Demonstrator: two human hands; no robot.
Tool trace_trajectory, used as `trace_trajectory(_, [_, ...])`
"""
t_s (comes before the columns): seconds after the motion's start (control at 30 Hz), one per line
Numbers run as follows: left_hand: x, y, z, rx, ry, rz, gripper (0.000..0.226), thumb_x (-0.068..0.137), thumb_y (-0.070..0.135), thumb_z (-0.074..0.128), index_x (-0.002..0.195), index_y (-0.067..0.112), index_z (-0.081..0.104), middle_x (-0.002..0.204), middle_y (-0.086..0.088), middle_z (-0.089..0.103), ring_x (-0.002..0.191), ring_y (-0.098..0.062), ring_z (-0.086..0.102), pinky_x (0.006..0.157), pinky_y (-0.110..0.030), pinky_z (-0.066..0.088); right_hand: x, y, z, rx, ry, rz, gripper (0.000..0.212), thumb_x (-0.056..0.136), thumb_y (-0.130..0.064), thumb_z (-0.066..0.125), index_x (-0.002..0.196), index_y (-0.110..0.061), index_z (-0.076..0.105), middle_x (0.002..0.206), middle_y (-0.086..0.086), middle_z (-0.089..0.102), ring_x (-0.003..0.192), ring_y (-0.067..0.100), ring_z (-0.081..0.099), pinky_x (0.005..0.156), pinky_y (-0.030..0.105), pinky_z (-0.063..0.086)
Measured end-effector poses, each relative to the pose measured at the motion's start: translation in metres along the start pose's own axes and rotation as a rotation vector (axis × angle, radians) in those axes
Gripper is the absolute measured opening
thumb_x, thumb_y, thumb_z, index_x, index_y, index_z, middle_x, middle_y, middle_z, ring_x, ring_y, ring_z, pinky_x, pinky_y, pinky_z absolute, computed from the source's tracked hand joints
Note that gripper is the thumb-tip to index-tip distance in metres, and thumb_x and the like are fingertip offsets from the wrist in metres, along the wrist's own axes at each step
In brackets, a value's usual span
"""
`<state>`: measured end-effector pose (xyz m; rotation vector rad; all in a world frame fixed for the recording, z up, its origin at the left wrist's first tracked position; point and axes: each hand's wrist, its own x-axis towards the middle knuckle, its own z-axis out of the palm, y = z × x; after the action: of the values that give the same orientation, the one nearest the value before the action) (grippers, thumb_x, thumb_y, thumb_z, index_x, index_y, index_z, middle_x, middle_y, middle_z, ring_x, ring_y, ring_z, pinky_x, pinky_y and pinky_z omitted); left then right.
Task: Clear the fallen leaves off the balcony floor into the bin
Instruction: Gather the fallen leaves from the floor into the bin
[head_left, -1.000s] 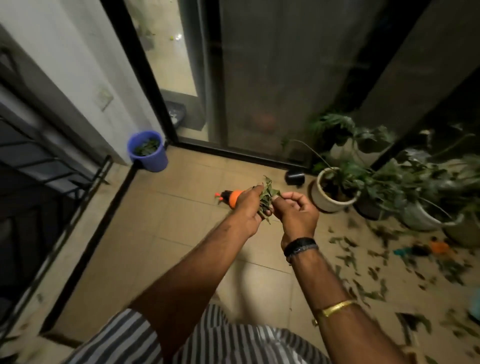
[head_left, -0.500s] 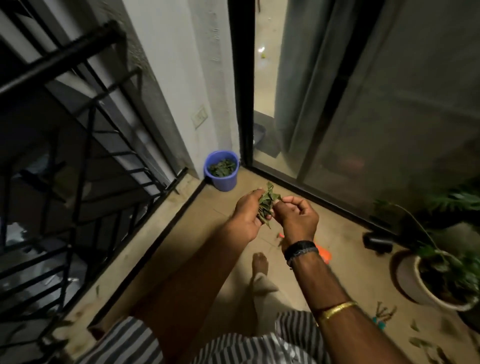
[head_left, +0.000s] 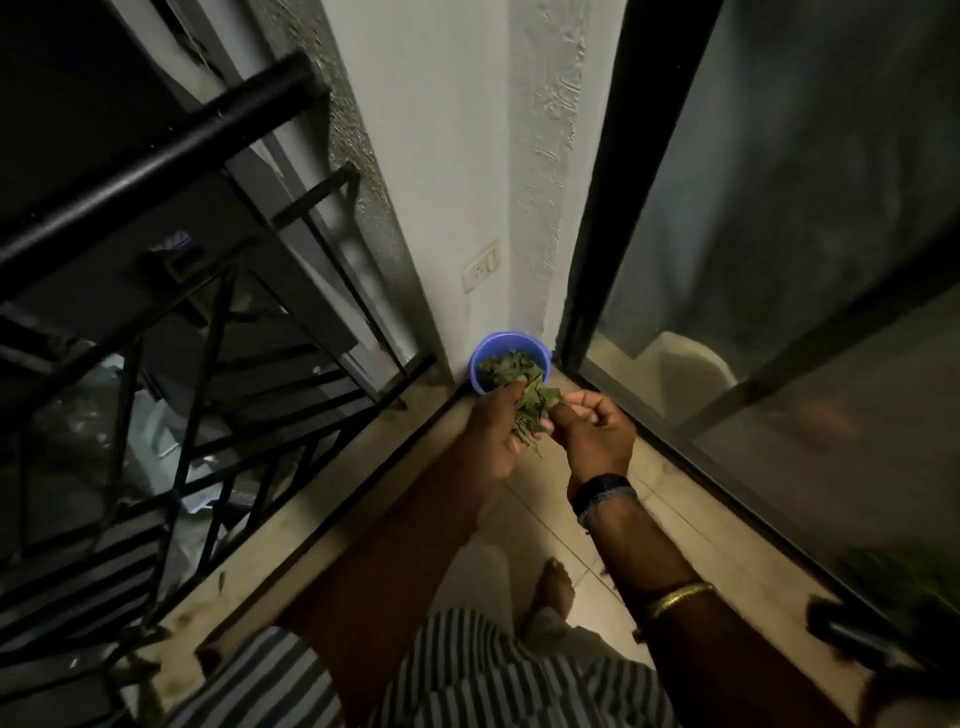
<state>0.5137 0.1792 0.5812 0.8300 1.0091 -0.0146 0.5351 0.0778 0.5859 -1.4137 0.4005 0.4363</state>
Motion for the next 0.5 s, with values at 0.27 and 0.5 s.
trace_trajectory(0.27, [0.132,0.064,-0.012,0.038,0.025,-0.117,0.034,0.098,0.026,0.056,0.123,0.002,0.061,0.096,-0.016,0.073,0.073,-0.024,0.071,0.056,-0.031,0.055,0.103,0.014,0.088,-0.012,0.082,0.07,0.011,0.087,0.005,0.068,0.093,-0.005,0.068,0.068,0.005,0.066,0.061,0.015,0.065,0.058,0.026,0.055])
trace_trajectory(0.5, [0.267,0.076,-0.044,0.159,-0.037,-0.216,0.04,0.101,0.023,0.052,0.135,0.002,0.053,0.111,-0.023,0.067,0.078,-0.025,0.07,0.051,-0.028,0.055,0.201,0.078,0.146,0.036,0.19,0.214,0.012,0.085,0.002,0.071,0.085,-0.011,0.074,0.088,0.014,0.075,0.082,0.028,0.072,0.073,0.038,0.062])
